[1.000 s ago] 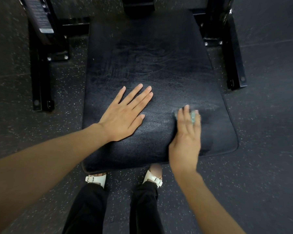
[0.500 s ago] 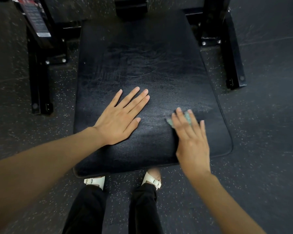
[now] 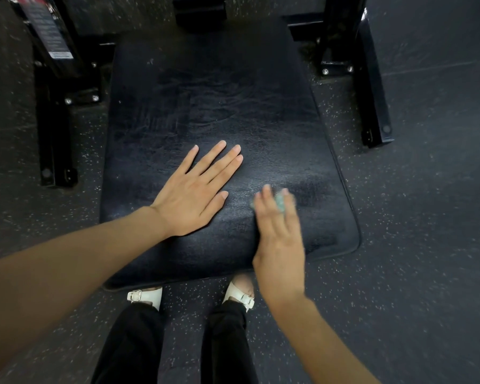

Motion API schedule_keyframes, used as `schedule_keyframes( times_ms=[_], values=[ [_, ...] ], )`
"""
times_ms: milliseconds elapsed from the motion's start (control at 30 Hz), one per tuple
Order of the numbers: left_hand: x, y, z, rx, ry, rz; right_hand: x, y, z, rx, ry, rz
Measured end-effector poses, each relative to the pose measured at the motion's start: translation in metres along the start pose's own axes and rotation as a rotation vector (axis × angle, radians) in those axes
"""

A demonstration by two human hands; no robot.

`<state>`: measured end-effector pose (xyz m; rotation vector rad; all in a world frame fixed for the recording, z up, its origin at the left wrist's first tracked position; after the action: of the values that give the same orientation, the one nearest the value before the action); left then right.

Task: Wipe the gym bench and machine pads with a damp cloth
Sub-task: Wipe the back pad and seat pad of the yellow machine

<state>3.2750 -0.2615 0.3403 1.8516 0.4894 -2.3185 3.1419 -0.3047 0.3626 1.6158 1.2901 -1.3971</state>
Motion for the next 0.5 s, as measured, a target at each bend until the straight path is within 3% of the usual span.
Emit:
schedule_keyframes(
  times_ms=[100,267,500],
  values=[
    [0.001,0.003,0.005,0.002,-0.008,0.002,0.008,-0.009,-0.017,-0.049,-0.013,-0.036],
    [0.001,0.008,0.015,0.001,-0.010,-0.001,-0.004,-0.008,0.024,-0.028,0.006,0.079],
    [0.003,0.014,0.026,-0.001,-0.002,-0.014,-0.026,0.004,0.110,0.178,0.039,0.101]
  ],
)
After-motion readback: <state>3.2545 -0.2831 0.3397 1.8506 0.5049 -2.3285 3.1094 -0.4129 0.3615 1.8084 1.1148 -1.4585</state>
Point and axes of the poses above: each hand's wrist, its own y-axis towards the middle knuckle, its own x-axis out of the palm, z = x × y, the point moved 8 cm from there along y, towards the middle knuckle, and after that the axes turned 5 degrees about -x, right-handed, at the moved point
